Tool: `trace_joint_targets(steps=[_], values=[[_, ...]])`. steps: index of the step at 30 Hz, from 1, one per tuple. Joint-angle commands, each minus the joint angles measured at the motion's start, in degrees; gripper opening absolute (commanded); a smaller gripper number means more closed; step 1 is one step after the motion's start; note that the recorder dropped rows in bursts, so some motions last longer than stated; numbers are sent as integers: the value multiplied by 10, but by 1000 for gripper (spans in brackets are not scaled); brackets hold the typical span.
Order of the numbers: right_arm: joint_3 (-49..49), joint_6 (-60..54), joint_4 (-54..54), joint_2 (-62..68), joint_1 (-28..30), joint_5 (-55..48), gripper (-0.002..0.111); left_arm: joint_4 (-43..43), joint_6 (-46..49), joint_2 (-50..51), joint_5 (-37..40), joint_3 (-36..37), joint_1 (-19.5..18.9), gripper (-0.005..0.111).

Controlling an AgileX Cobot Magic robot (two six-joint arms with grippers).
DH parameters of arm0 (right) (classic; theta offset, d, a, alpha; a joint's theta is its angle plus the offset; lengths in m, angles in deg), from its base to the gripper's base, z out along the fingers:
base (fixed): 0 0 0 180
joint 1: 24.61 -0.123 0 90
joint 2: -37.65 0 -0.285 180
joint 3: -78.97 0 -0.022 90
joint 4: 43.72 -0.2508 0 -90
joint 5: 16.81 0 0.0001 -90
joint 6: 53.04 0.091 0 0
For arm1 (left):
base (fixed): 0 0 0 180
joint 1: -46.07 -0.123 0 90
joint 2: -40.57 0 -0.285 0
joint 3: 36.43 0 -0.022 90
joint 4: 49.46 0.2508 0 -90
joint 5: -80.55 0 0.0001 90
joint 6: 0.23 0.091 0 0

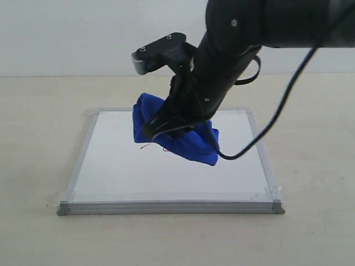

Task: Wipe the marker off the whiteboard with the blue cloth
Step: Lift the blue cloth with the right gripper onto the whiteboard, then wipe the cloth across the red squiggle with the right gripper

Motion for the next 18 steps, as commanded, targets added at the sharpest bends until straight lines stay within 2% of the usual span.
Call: trace_joint_targets(steps=[1, 12, 18], values=[[71, 15, -1, 78, 1, -16, 0, 1, 1, -2, -4, 2, -2, 5], [253, 7, -50, 262, 1, -41, 0, 1, 1, -2, -4, 2, -2, 5], [316, -1, -62, 333, 1, -42, 0, 1, 1, -2, -4, 2, -2, 5]])
